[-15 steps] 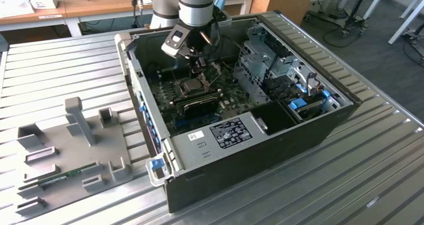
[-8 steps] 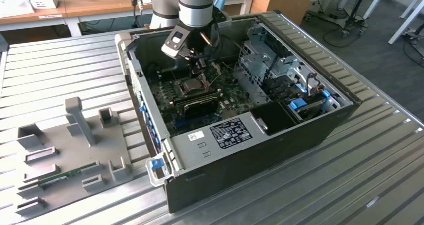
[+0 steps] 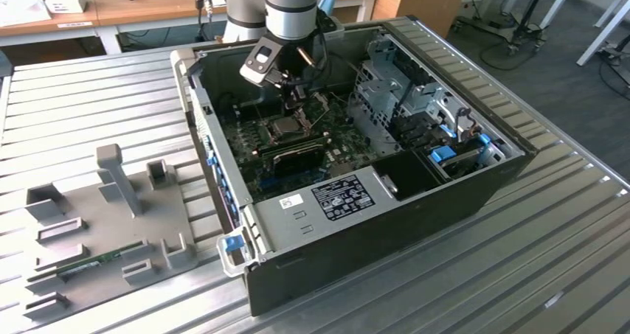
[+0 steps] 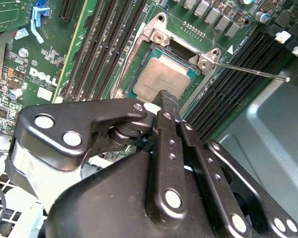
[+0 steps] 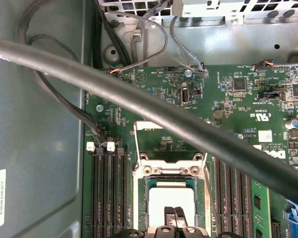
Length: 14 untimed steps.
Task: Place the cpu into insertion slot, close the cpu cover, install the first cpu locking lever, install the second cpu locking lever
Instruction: 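Close the cpu cover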
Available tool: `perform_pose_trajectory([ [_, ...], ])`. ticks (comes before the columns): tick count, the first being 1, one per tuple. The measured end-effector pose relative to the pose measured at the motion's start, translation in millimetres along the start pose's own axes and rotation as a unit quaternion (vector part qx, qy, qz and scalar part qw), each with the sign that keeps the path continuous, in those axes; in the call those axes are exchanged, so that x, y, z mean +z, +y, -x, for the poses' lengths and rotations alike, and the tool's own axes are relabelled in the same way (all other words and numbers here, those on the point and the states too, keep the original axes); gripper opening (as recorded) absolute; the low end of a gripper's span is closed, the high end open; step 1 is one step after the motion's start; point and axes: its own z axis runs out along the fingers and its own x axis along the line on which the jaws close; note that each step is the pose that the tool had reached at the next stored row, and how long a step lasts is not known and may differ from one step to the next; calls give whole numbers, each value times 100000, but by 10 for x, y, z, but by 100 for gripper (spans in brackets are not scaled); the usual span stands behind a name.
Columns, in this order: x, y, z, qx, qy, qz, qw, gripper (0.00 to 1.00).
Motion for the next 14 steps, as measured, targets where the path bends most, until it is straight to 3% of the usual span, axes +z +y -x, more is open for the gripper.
perform_pose_trajectory([
  [14,-40,2,0,1,1,1,100000,11],
])
